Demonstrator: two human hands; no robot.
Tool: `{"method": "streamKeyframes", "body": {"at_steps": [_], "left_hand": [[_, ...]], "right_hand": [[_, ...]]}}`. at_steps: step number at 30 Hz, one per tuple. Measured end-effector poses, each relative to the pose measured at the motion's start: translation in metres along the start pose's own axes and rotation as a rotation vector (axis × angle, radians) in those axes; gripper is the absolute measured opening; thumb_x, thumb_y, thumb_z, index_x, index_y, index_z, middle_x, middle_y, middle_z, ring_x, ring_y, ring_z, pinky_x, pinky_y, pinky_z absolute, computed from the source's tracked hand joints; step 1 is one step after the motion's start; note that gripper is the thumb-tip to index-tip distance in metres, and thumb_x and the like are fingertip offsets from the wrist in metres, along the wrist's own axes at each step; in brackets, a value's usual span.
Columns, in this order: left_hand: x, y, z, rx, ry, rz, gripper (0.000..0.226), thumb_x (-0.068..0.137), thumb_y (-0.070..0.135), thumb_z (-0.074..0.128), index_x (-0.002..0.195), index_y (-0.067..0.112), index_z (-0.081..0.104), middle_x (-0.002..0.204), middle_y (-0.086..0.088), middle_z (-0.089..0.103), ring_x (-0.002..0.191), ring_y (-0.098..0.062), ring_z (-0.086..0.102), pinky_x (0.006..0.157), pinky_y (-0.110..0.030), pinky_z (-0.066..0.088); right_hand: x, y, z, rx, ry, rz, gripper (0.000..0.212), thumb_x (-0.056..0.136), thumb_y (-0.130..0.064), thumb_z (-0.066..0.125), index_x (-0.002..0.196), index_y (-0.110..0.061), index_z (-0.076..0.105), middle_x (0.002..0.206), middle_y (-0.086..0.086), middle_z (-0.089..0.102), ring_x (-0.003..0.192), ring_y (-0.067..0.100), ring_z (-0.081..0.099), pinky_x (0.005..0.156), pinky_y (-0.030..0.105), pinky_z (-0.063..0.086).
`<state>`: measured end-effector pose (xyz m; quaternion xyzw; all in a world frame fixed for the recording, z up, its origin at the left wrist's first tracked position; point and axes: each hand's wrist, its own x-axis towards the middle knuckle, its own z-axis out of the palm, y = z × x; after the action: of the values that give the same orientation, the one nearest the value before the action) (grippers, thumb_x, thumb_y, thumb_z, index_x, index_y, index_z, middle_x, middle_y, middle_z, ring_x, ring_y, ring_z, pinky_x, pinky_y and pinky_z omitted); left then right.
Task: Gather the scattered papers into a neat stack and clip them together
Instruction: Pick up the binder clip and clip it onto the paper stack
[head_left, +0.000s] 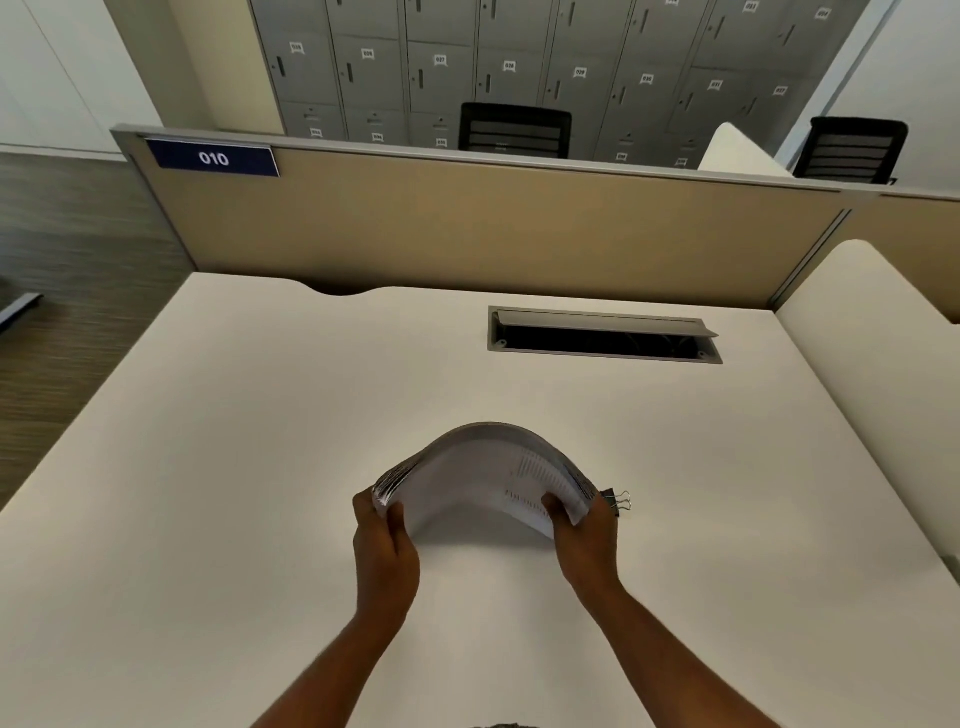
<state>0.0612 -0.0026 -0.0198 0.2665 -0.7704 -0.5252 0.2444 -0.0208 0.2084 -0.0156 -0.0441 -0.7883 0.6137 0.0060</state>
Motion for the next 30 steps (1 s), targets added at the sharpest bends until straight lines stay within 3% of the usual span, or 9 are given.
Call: {"method": "streamKeyframes", "body": {"at_steps": [3, 8, 12, 16, 18, 21, 24, 27, 30], "left_hand": [[-0.002, -0.003, -0.003, 0.016, -0.022, -0.047, 0.027, 0.101, 0.017, 0.050, 0.098, 0.040, 0.035, 0.075, 0.009, 0.063, 0.056, -0.009, 0.058, 0.051, -0.016, 0.046], [0.014, 0.004, -0.007, 0.064, -0.009, -0.044, 0.021, 0.101, 0.011, 0.047, 0.097, 0.031, 0.041, 0.072, 0.003, 0.061, 0.055, -0.012, 0.056, 0.044, -0.021, 0.043], [0.024, 0.008, -0.010, 0.060, 0.028, -0.057, 0.012, 0.101, 0.010, 0.046, 0.100, 0.022, 0.043, 0.079, 0.006, 0.060, 0.064, -0.007, 0.059, 0.052, -0.015, 0.043], [0.021, 0.015, -0.001, -0.067, 0.050, -0.240, 0.021, 0.102, 0.014, 0.048, 0.122, 0.020, 0.046, 0.105, 0.006, 0.058, 0.092, -0.017, 0.057, 0.086, -0.034, 0.048], [0.018, 0.018, 0.002, -0.156, 0.037, -0.324, 0.032, 0.102, 0.013, 0.049, 0.133, 0.015, 0.045, 0.119, 0.000, 0.058, 0.106, -0.022, 0.056, 0.099, -0.041, 0.047], [0.010, 0.020, 0.006, -0.269, -0.021, -0.391, 0.039, 0.102, 0.012, 0.048, 0.140, 0.015, 0.044, 0.125, -0.004, 0.060, 0.110, -0.025, 0.059, 0.101, -0.043, 0.047], [0.000, 0.019, 0.009, -0.368, -0.081, -0.426, 0.038, 0.103, 0.010, 0.046, 0.139, 0.017, 0.047, 0.124, -0.002, 0.063, 0.106, -0.015, 0.061, 0.095, -0.036, 0.049], [-0.002, 0.016, 0.008, -0.504, -0.144, -0.554, 0.031, 0.101, 0.009, 0.050, 0.132, 0.015, 0.051, 0.121, -0.009, 0.066, 0.105, -0.024, 0.064, 0.087, -0.036, 0.052], [0.005, 0.017, 0.001, -0.458, -0.036, -0.669, 0.045, 0.094, 0.016, 0.064, 0.131, 0.009, 0.040, 0.130, -0.012, 0.058, 0.107, -0.026, 0.061, 0.088, -0.037, 0.049]], "right_hand": [[-0.001, 0.012, -0.002, -0.057, -0.039, 0.099, 0.040, 0.088, -0.013, 0.078, 0.126, -0.019, 0.068, 0.115, -0.008, 0.072, 0.108, 0.012, 0.068, 0.094, 0.024, 0.054], [0.014, 0.001, -0.009, -0.136, -0.014, 0.073, 0.019, 0.089, -0.015, 0.077, 0.105, -0.021, 0.068, 0.098, -0.004, 0.072, 0.099, 0.026, 0.070, 0.078, 0.030, 0.057], [0.021, -0.014, -0.009, -0.055, 0.064, 0.169, 0.068, 0.085, -0.018, 0.082, 0.141, -0.024, 0.043, 0.134, -0.002, 0.057, 0.127, 0.019, 0.054, 0.101, 0.038, 0.052], [0.020, -0.027, 0.006, 0.256, 0.146, 0.559, 0.108, 0.081, -0.021, 0.087, 0.159, -0.018, 0.013, 0.160, 0.012, 0.030, 0.149, 0.029, 0.030, 0.122, 0.051, 0.028], [0.016, -0.032, 0.014, 0.530, 0.089, 0.665, 0.092, 0.084, -0.015, 0.083, 0.157, -0.011, 0.028, 0.153, 0.013, 0.045, 0.139, 0.030, 0.045, 0.118, 0.049, 0.036], [0.005, -0.040, 0.024, 0.818, -0.085, 0.605, 0.043, 0.091, -0.003, 0.069, 0.133, -0.010, 0.061, 0.132, 0.015, 0.068, 0.119, 0.033, 0.064, 0.107, 0.053, 0.049], [0.005, -0.044, 0.027, 0.837, -0.047, 0.461, 0.040, 0.090, 0.003, 0.068, 0.125, -0.016, 0.067, 0.124, 0.009, 0.074, 0.111, 0.028, 0.070, 0.098, 0.048, 0.056], [0.008, -0.047, 0.025, 0.768, 0.017, 0.341, 0.050, 0.087, 0.005, 0.069, 0.133, -0.011, 0.061, 0.125, 0.012, 0.072, 0.112, 0.031, 0.069, 0.099, 0.048, 0.054], [0.013, -0.047, 0.015, 0.610, 0.060, 0.256, 0.033, 0.085, 0.005, 0.073, 0.114, -0.009, 0.069, 0.109, 0.009, 0.077, 0.101, 0.030, 0.072, 0.087, 0.041, 0.059]]}}
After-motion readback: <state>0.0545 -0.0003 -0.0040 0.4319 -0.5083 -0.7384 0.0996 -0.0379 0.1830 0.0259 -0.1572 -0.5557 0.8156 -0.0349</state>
